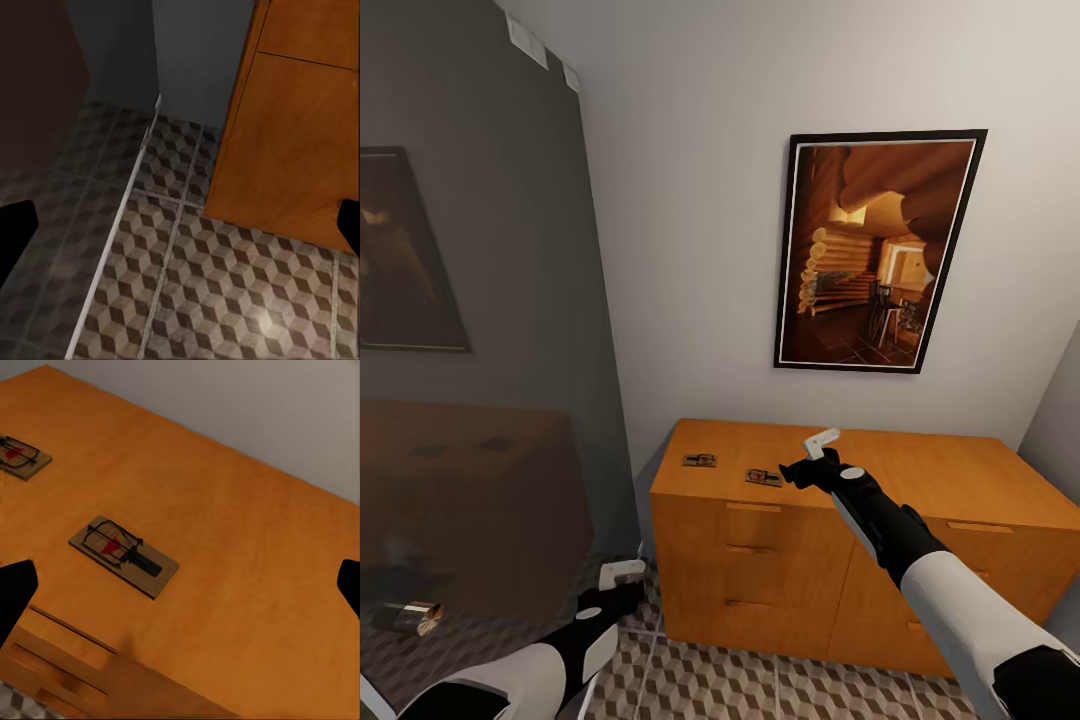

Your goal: Take the four mousetraps from the cabinet in the bathroom and place them on the bathroom floor. Make sure all four end up on the same floor surface, and ensure that at least two of them are either under or directly next to the same bathroom sink.

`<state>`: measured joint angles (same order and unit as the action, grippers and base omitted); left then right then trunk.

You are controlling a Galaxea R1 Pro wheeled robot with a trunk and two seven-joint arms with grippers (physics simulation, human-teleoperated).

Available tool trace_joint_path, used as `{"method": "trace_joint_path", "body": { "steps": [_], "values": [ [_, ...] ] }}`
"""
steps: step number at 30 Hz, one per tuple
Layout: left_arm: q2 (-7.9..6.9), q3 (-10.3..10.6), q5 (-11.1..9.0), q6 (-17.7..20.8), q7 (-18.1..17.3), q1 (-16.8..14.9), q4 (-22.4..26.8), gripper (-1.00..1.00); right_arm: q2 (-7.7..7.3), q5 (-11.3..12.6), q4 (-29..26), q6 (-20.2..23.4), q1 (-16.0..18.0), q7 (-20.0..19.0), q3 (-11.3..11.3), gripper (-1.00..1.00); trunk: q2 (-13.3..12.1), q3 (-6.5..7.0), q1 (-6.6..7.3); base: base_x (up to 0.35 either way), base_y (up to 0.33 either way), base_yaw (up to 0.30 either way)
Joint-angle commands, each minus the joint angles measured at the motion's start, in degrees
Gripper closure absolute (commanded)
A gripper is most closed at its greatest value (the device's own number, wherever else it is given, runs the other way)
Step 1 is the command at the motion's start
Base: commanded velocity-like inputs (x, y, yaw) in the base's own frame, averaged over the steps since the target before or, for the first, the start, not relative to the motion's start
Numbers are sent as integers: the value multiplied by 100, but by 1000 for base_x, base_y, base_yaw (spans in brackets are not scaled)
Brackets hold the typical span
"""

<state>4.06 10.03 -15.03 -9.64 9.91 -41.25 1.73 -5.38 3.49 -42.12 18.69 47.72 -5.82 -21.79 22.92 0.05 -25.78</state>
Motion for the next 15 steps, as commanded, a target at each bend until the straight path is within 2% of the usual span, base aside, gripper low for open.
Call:
{"method": "trace_joint_path", "body": {
  "steps": [1,6,15],
  "values": [
    [-1,-2,1,8,-1,1,92,-100,0,0,-1,35,11,-11,-47,-100,0,0,0,0,0,0],
    [11,2,11,28,-18,2,452,-100,-4,15,-5,135,147,-49,-177,-100,0,0,0,0,0,0],
    [145,0,31,32,-25,3,570,-100,-7,40,10,159,221,-77,-228,-100,0,0,0,0,0,0]
  ]
}}
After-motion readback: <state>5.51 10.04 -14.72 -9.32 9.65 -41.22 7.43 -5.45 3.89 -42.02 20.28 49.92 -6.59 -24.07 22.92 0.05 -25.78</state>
